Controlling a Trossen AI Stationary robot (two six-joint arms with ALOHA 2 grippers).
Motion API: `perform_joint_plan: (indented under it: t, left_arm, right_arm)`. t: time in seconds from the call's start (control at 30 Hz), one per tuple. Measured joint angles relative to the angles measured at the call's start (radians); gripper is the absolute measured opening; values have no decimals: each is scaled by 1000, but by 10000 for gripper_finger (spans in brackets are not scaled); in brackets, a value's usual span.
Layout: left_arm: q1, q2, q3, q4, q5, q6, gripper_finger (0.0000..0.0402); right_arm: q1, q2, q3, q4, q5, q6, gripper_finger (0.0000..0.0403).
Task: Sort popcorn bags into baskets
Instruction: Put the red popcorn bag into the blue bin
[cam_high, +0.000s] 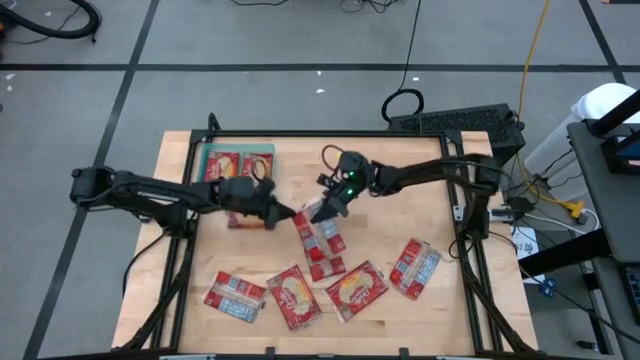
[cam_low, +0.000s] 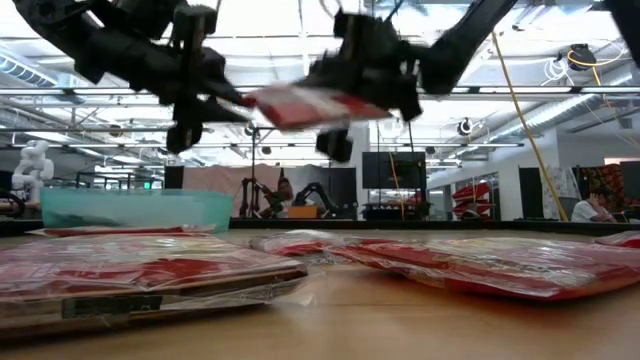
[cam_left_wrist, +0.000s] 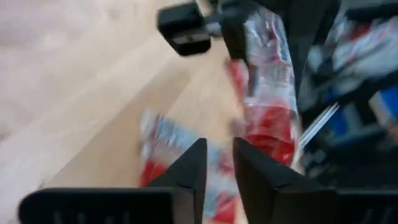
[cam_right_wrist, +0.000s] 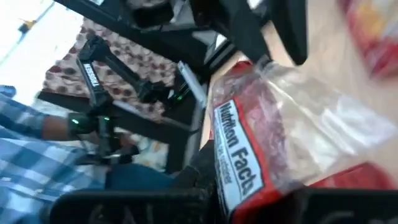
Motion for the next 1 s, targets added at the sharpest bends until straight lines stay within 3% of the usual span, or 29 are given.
perform_joint_plan:
  t: [0.13,0.27,0.37,0.5,0.8,1.0]
  left_arm:
    - [63,-123,-1,5,-1,-126,114]
    - [130,-240,-1,-12,0,-317,129]
    - [186,-291,-1,-66,2,-548,130]
    - [238,-326,-1,35,4,-593,131]
    - [306,-273,-1,190,123,-775,133]
    - [296,-160,-1,349,130,-910,180]
  right_arm:
    - [-10,-162,2,-206,126,-172,6]
    - [-9,-322,2,-386,326,-387,9]
    - [6,-428,2,-417,465,-554,9]
    - [46,-516,2,-415,692,-743,10]
    - [195,-538,33,-424,1072,-1134,11]
    - [249,-484,38,-429,1149,-1381,11]
